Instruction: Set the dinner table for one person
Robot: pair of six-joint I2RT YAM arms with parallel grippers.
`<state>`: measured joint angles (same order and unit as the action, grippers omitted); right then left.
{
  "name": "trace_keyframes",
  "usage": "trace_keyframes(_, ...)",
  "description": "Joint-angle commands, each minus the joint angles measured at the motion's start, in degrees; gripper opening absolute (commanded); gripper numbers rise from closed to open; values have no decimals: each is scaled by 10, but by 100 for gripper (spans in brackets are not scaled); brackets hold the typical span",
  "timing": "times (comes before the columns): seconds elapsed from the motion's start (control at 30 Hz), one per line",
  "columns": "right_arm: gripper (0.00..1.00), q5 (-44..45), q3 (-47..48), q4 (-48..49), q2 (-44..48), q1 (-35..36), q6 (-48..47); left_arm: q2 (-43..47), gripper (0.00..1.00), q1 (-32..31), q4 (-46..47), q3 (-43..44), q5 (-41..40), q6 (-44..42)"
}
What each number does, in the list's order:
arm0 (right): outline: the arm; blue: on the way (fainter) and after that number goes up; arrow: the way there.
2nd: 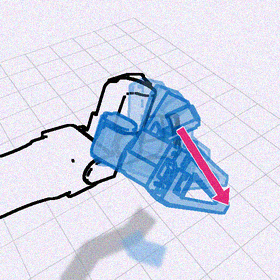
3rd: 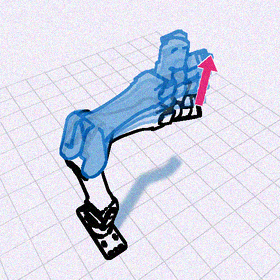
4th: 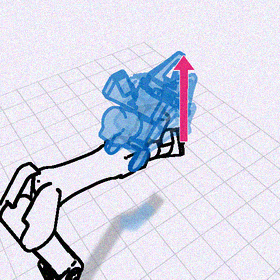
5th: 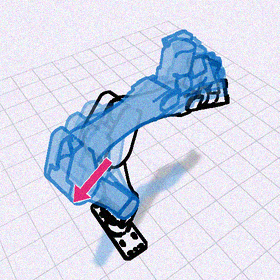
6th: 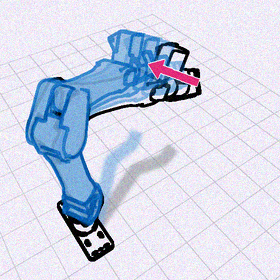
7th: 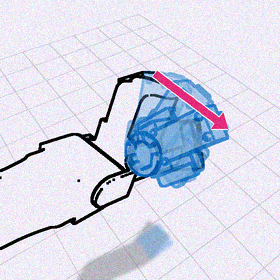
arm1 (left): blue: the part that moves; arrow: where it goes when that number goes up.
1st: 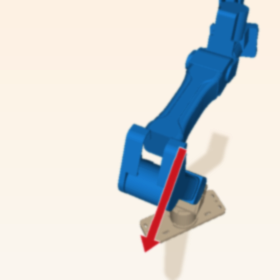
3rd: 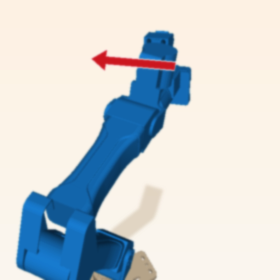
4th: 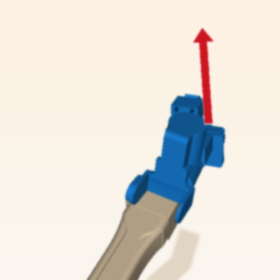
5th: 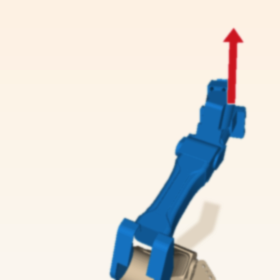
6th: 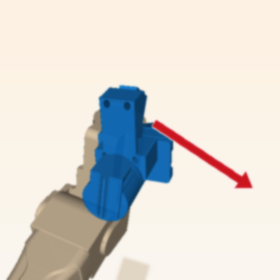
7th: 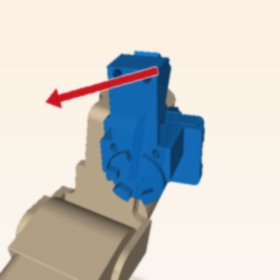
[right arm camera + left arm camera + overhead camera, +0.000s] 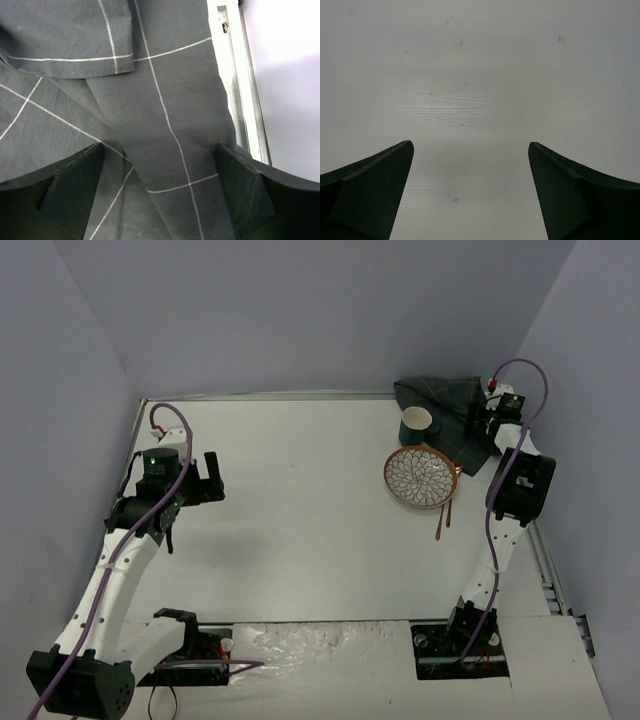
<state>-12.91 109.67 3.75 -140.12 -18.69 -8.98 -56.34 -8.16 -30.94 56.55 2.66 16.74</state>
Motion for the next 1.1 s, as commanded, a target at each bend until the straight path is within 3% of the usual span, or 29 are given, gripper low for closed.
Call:
trace_keyframes(0.0,55,-24,17,-23,0,5,-2,3,97,3,29,7,6,0)
trace_keyframes(0.07,29,-25,14,-26,-1,4,-2,4,97,3,28,7,6,0)
trace_keyframes(0.1,22,-26,13,-27,-1,5,-2,5,97,3,29,7,6,0)
trace_keyframes(0.27,1,-28,7,-27,13,8,4,9,97,3,29,6,8,0)
trace_keyframes(0.53,0,7,37,-25,85,37,13,15,97,3,29,5,10,1)
trace_keyframes(0.8,0,170,106,18,175,86,41,21,97,3,31,3,13,3)
trace_keyframes(1.0,0,284,122,97,245,148,-5,24,97,4,31,2,17,4)
trace_keyframes(1.07,0,286,122,122,268,170,-22,25,97,4,32,3,16,4)
